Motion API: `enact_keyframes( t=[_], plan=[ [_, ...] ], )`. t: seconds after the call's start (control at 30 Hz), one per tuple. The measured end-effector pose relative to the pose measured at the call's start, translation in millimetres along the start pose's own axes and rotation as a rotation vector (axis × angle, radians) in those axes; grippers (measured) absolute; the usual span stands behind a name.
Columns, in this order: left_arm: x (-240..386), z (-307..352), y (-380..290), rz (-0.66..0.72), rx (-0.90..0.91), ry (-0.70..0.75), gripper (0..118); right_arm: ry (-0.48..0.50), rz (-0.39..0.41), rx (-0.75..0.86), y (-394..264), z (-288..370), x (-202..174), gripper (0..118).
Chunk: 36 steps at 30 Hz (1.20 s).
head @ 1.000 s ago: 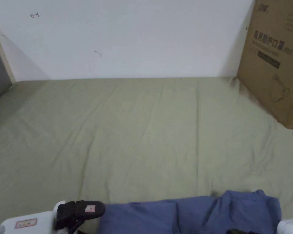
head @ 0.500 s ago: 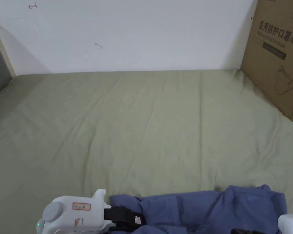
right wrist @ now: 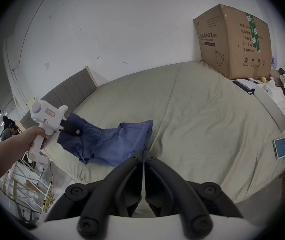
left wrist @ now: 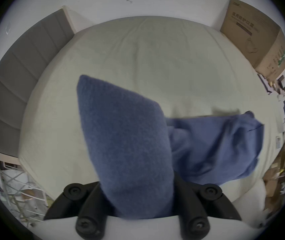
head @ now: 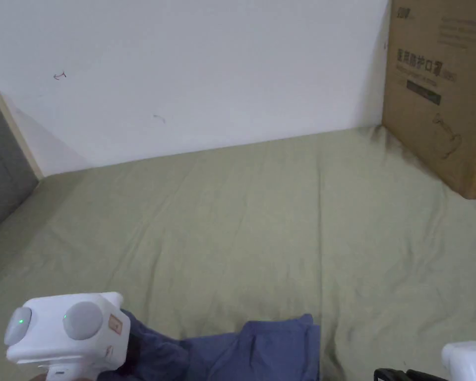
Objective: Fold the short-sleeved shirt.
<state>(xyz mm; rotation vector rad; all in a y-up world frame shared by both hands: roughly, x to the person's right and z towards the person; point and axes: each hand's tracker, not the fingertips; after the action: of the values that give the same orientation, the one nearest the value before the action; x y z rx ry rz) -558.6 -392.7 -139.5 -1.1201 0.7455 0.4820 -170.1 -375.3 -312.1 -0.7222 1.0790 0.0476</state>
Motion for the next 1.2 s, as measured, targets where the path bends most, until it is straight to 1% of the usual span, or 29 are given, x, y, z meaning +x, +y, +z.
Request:
enact_keyframes(
  t=[0.07, 0.1, 0.13, 0.17, 0.2, 0.23, 0.27, 0.3, 0.4, 0.43, 0.5, 0.53, 0.57, 0.67, 0.7, 0.73, 0.77, 0.8, 0.83, 0.93, 1.03, 1.1, 1.13, 1.2],
  plan=[
    [28.6, -2.2, 9.9, 0.076, -0.016, -0.226, 4, -0.005, -0.017, 0.004, -1.3, 6.1, 4.9, 3],
    [45.8, -2.7, 11.9, 0.109, -0.03, -0.317, 10, -0.006, -0.029, 0.008, -2.0, 9.1, 7.6, 3],
    [66.5, -4.3, 13.6, 0.133, -0.052, -0.419, 24, -0.011, -0.041, 0.011, -2.6, 12.1, 10.8, 3],
    [85.4, -9.0, 19.7, 0.142, -0.088, -0.511, 50, -0.016, -0.05, 0.012, -3.1, 14.6, 13.6, 3],
    [104.5, -14.2, 21.0, 0.141, -0.134, -0.62, 88, -0.021, -0.056, 0.013, -3.7, 17.0, 16.6, 3],
    [120.4, -17.9, 20.2, 0.12, -0.135, -0.722, 108, -0.027, -0.06, 0.011, -4.1, 18.7, 19.9, 3],
    [135.2, -17.3, 19.1, 0.108, -0.16, -0.793, 115, -0.032, -0.062, 0.008, -4.3, 20.0, 23.1, 3],
    [141.9, -19.0, 22.7, 0.115, -0.166, -0.798, 115, -0.038, -0.061, 0.003, -4.0, 21.5, 25.9, 3],
    [158.5, -7.9, 25.7, 0.098, -0.104, -0.715, 115, -0.05, -0.057, 0.006, -2.8, 28.0, 32.9, 3],
    [150.2, -7.5, 26.6, 0.078, -0.094, -0.691, 115, -0.053, -0.059, 0.009, -2.5, 28.9, 35.4, 3],
    [146.0, 2.7, 22.8, 0.059, -0.103, -0.612, 114, -0.06, -0.07, 0.01, -2.2, 28.5, 40.7, 3],
    [139.6, 4.6, 20.4, 0.032, -0.077, -0.576, 112, -0.062, -0.078, 0.011, -2.4, 27.9, 43.6, 3],
    [133.8, 5.4, 17.5, -0.007, -0.042, -0.54, 107, -0.065, -0.085, 0.011, -2.4, 27.2, 45.8, 3],
    [141.9, 11.4, 6.2, -0.133, 0.081, -0.326, 91, -0.069, -0.108, 0.01, -3.1, 25.1, 51.2, 3],
    [141.4, 6.3, 1.8, -0.17, 0.104, -0.272, 57, -0.067, -0.114, 0.01, -3.3, 24.8, 52.3, 3],
    [148.5, 3.0, -3.8, -0.186, 0.074, -0.308, 27, -0.064, -0.115, 0.008, -3.5, 24.5, 52.7, 3],
    [153.5, -0.7, -6.3, -0.194, 0.067, -0.344, 5, -0.064, -0.112, 0.007, -3.9, 24.5, 52.3, 3],
    [159.2, -4.6, -8.0, -0.193, 0.057, -0.367, 0, -0.066, -0.108, 0.006, -4.4, 24.6, 51.5, 3],
    [165.0, -13.3, -10.1, -0.207, 0.039, -0.372, 0, -0.067, -0.106, 0.003, -4.8, 24.7, 51.5, 3],
    [195.0, -37.2, -15.6, -0.255, 0.018, -0.315, 0, -0.055, -0.12, -0.017, -5.2, 27.0, 50.5, 3],
    [215.8, -57.5, -21.0, -0.267, -0.023, -0.328, 0, -0.056, -0.116, -0.016, -4.1, 29.0, 49.4, 3],
    [221.6, -52.1, -24.2, -0.251, -0.007, -0.344, 0, -0.068, -0.107, -0.019, -2.1, 30.0, 48.3, 3],
    [221.0, -46.1, -23.2, -0.229, 0.004, -0.403, 0, -0.067, -0.107, -0.019, -0.7, 31.1, 48.3, 3],
    [213.0, -31.9, -22.8, -0.156, 0.016, -0.59, 0, -0.053, -0.115, -0.014, 1.7, 33.2, 47.9, 3]
  ],
)
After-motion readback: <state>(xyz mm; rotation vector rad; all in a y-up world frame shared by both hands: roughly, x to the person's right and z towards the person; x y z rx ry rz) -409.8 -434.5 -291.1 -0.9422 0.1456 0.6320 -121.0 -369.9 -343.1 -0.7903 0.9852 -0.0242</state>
